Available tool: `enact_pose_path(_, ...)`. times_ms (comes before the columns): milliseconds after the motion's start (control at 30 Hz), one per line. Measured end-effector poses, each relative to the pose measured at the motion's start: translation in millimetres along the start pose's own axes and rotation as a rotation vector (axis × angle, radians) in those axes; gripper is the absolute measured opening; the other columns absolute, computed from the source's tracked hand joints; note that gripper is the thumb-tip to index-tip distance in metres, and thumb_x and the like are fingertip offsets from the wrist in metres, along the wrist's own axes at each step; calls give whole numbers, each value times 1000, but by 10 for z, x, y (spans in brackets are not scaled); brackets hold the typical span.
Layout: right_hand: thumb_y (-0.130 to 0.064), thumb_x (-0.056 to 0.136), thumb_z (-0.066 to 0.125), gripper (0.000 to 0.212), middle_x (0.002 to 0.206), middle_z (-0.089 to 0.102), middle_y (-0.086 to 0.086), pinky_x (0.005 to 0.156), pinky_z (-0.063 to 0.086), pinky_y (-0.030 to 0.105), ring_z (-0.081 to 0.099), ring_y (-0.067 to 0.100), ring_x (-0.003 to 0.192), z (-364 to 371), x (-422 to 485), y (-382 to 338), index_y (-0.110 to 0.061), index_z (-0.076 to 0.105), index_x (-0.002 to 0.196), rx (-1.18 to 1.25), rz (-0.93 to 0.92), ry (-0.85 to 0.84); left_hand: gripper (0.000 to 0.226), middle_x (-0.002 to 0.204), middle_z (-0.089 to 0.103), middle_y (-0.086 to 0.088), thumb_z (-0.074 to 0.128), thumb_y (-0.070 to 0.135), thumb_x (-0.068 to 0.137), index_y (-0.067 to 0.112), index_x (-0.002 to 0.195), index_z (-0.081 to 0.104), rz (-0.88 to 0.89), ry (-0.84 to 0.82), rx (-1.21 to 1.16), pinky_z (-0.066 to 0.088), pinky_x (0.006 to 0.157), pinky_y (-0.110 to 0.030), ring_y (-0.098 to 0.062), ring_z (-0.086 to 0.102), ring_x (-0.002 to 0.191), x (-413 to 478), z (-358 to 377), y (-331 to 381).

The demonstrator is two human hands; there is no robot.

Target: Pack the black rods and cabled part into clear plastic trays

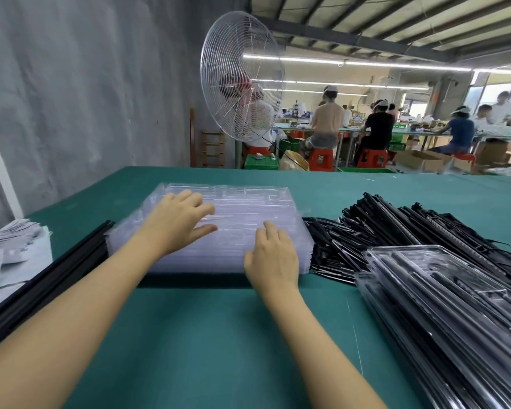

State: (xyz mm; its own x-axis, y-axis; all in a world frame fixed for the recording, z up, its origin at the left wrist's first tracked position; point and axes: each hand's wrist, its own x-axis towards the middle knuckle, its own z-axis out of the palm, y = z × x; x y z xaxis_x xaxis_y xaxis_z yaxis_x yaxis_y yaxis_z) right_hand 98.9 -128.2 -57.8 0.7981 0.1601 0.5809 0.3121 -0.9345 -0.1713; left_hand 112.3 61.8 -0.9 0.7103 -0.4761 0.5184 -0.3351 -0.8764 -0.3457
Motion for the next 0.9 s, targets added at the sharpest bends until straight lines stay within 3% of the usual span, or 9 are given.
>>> enact_pose_path(100,-24,88,43,42,152,27,10,95,31,36,42,29,113,13,55,94,-8,43,126,-14,-35,-153,32,116,63,2,45,43,97,24,120,56,-121,-176,-45,41,83,-33,-23,56,108,197,-4,92)
enact_pose_path(167,-36,86,45,56,149,32,10,91,31,39,40,31,111,-3,140,131,-14,33,136,-34,-47,-228,25,115,65,-3,43,34,100,20,118,53,-219,-169,-121,44,72,-33,-26,59,101,338,-21,100)
enact_pose_path(233,-58,84,45,75,138,45,11,94,33,42,39,33,116,-48,298,152,-23,23,146,-11,-29,-368,14,107,66,-6,43,23,100,16,111,51,-240,-104,-44,37,60,-31,-27,60,89,473,-68,70)
enact_pose_path(300,-77,79,39,82,136,45,16,100,30,47,33,35,125,-88,450,156,-25,35,142,-6,-23,-475,14,107,66,-7,44,12,98,17,109,51,-281,-81,-34,33,60,-30,-28,60,85,574,-140,36)
enact_pose_path(367,-81,76,35,81,141,38,18,105,23,52,26,34,132,-107,542,157,-24,51,131,-2,-30,-514,16,105,66,-9,45,8,97,17,107,52,-318,-51,-72,34,61,-29,-27,56,78,649,-187,11)
enact_pose_path(533,-84,72,37,87,159,-6,6,111,6,62,3,37,144,-8,625,235,-22,39,134,137,56,-641,18,93,66,-17,45,2,93,16,98,55,-484,146,-181,36,70,-34,-28,49,69,807,-327,-184)
enact_pose_path(700,-85,70,39,98,159,6,6,113,-2,60,-2,36,145,39,644,261,-29,17,148,187,87,-732,12,98,66,-20,48,11,96,12,100,59,-567,365,-205,32,70,-35,-37,57,80,928,-616,-492)
enact_pose_path(800,-86,70,36,99,159,4,5,113,-2,60,-2,36,145,71,664,282,-29,19,149,156,93,-720,16,94,67,-19,50,18,97,6,99,61,-488,527,-147,33,67,-35,-40,60,83,848,-825,-476)
enact_pose_path(900,-88,68,35,98,155,23,5,112,5,60,11,34,143,118,585,272,-27,31,144,112,58,-606,20,85,67,-18,50,19,95,4,94,64,-293,671,-90,46,62,-42,-39,62,77,560,-1030,-300)
